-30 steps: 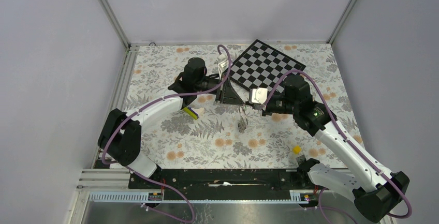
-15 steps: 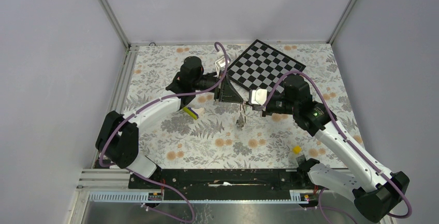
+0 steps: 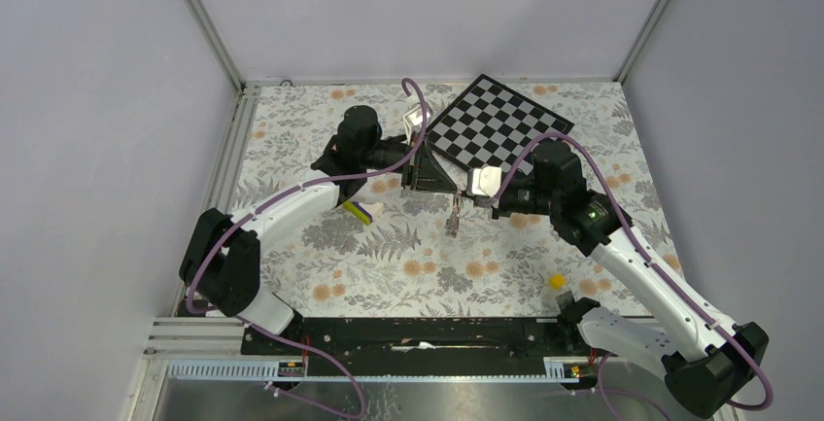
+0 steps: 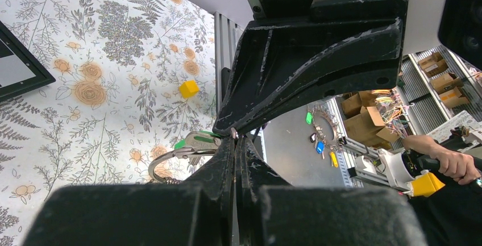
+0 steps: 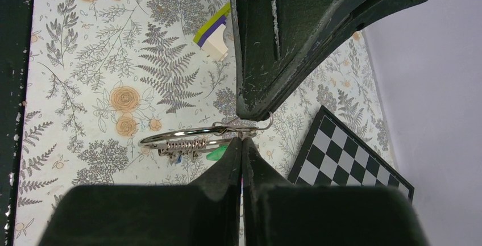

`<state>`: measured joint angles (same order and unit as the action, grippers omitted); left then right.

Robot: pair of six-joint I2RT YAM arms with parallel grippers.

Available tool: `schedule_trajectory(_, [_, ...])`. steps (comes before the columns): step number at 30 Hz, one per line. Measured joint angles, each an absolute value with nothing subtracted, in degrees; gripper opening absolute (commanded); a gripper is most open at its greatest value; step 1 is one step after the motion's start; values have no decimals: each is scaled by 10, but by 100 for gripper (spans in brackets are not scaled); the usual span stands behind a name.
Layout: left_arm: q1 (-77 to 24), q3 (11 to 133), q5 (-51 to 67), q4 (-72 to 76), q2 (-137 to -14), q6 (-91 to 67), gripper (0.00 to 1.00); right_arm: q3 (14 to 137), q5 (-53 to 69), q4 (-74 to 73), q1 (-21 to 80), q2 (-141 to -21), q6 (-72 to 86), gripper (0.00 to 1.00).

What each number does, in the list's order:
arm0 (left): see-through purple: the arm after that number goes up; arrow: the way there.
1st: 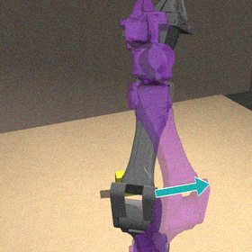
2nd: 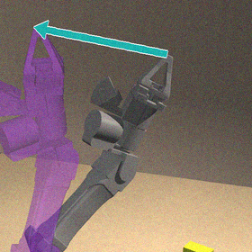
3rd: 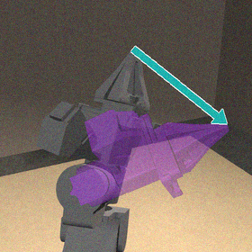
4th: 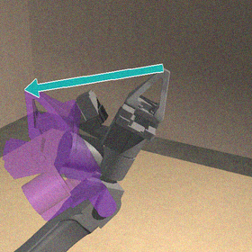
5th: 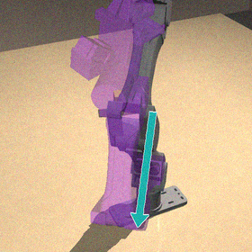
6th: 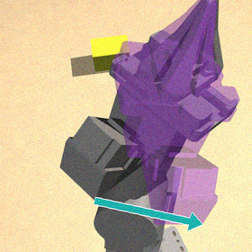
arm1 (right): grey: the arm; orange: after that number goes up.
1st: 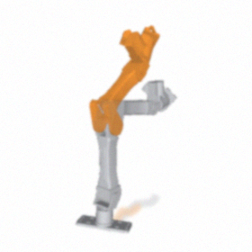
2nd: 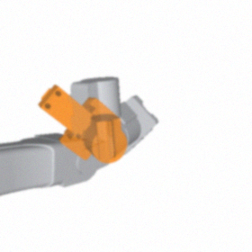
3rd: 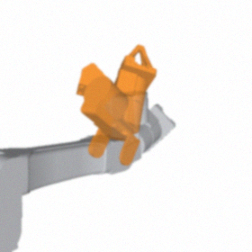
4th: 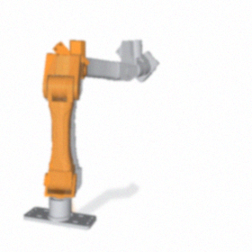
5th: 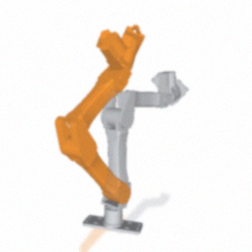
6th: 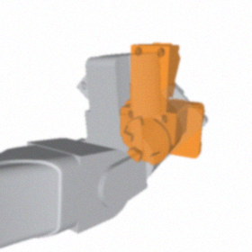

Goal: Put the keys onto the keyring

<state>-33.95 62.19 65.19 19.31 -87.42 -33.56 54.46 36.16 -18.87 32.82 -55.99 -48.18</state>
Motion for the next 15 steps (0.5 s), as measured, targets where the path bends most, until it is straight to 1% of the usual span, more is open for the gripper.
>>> schedule_trajectory(15, [-339, 610, 651, 193, -875, -335, 0, 544, 362, -185, 328, -559, -474, 0])
